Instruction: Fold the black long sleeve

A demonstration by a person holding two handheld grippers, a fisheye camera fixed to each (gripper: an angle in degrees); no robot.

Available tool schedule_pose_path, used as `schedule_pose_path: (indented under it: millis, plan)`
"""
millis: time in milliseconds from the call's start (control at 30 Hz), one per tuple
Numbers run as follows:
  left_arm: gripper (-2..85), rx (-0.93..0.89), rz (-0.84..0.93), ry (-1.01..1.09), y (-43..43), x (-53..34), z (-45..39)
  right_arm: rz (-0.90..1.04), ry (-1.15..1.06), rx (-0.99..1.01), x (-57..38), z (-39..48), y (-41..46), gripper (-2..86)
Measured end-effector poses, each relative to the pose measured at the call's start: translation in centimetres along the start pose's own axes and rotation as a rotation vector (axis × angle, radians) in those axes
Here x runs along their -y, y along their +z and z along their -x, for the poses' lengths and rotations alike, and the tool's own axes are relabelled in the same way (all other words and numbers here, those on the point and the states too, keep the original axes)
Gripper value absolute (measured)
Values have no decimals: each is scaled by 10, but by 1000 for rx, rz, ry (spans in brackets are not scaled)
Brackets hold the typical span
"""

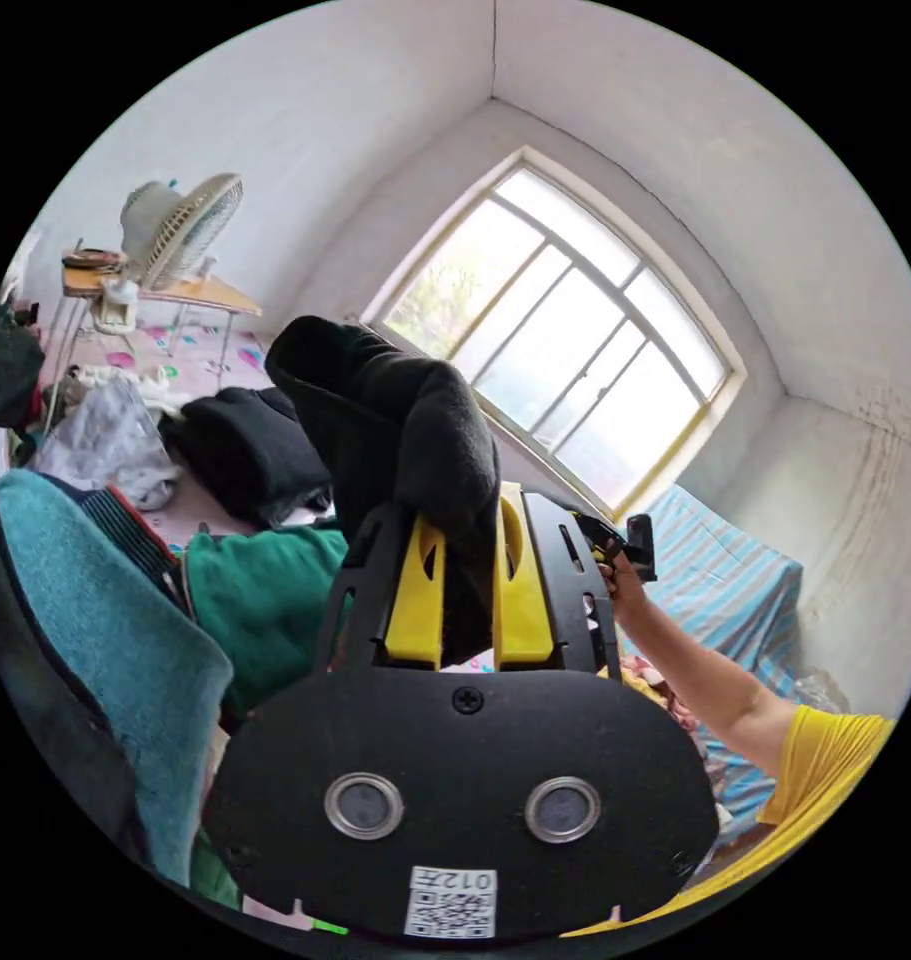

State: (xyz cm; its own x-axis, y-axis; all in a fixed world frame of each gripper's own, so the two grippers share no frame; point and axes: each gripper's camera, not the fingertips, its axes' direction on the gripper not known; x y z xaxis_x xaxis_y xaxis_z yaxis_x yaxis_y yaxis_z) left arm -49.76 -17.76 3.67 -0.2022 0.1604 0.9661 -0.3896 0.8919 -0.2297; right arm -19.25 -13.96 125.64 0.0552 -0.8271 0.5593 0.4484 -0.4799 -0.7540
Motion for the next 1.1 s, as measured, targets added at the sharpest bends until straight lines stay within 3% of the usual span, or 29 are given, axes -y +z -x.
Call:
schedule_pose_path:
  millis: [100,233,300,400,633,700,833,900,967,1100]
  plan:
    - [108,179,22,-49,23,-4,17,114,23,-41,38,-58,73,16]
    - [109,340,202,-162,62,-43,60,282,190,-207,29,-162,158,14]
    - [109,405,233,-152,68,-53,69,261,268,-263,12,-199,171,12]
    - [108,423,230,-104,68,-47,64,171,304,-181,-4,-237,170,9]
    - [109,391,122,107,32,-8,-17,137,124,-12,39,-241,134,7]
    - [109,419,178,94,37,-20,-22,160,185,11,32,-269,127,11]
    - [114,610,492,94,89,-71,-4,264,407,-94,-40,-349,156,39]
    - [118,658,588,123,100,-92,-3,172,507,13,-73,-380,151,55]
    - [121,615,521,158,84,-105,-15,20,572,205,-102,-408,132,67]
    - [102,542,361,118,48,-127,-33,-122,571,295,-124,-422,98,77]
